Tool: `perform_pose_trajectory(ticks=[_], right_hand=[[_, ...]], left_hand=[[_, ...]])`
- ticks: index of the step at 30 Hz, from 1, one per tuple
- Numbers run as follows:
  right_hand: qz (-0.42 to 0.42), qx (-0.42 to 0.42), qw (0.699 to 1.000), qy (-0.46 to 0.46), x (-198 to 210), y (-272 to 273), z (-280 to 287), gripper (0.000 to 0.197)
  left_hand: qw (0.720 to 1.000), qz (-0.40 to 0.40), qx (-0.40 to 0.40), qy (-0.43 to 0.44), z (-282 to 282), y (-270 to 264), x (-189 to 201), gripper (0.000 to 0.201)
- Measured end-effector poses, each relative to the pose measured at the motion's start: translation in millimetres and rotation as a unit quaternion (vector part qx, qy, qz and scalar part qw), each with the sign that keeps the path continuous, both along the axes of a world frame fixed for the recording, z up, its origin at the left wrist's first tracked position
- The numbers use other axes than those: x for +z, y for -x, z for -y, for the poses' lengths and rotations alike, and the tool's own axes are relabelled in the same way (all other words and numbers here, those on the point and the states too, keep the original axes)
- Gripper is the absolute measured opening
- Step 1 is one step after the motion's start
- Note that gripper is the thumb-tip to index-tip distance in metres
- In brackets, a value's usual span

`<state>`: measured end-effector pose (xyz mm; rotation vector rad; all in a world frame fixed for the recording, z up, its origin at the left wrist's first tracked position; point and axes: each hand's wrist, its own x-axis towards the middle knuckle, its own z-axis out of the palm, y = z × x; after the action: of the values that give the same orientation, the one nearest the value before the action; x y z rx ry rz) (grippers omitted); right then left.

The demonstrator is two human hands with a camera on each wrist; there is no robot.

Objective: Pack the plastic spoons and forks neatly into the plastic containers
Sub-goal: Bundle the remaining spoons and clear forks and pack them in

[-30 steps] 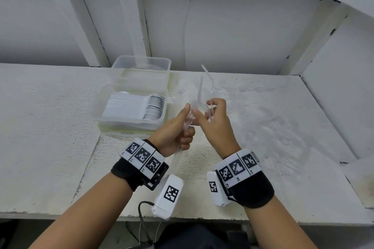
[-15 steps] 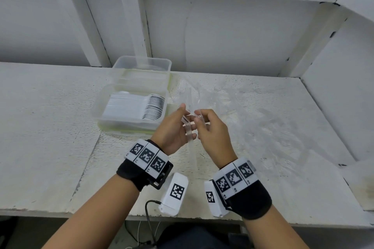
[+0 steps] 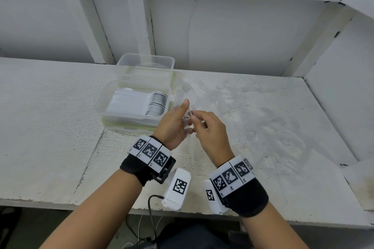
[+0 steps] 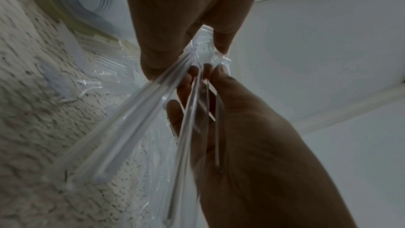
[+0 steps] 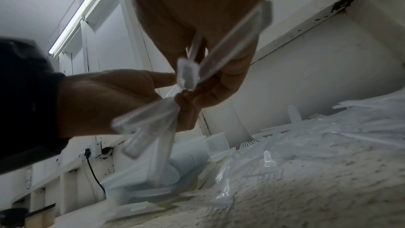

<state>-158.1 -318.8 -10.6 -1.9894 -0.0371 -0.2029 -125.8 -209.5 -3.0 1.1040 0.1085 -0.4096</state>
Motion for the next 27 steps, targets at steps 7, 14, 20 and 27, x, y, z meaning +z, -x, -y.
perform_pose_trajectory(ticks=[7, 14, 20, 27], right_hand=[[0.03, -0.015, 0.999, 0.033, -3.4, -0.2, 3.2, 0.02], [0.03, -0.066, 0.997, 0.001, 0.2, -0.3, 6.3, 0.016], [0.021, -0.012, 0.997, 0.073, 3.2, -5.9, 0.5, 0.019], [-0.018, 0.029, 0.994, 0.107, 8.1, -5.5, 3.5, 0.025]], left_hand=[[0.999, -0.019, 0.025, 0.011, 3.3, 1.9, -2.0, 0.028], [0.999, -0.024, 0.035, 0.026, 1.4, 1.1, -2.8, 0.024], [0.998, 0.007, -0.033, 0.044, 1.7, 4.9, -2.2, 0.03], [0.997, -0.009, -0.022, 0.068, -4.1, 5.1, -2.3, 0.026]])
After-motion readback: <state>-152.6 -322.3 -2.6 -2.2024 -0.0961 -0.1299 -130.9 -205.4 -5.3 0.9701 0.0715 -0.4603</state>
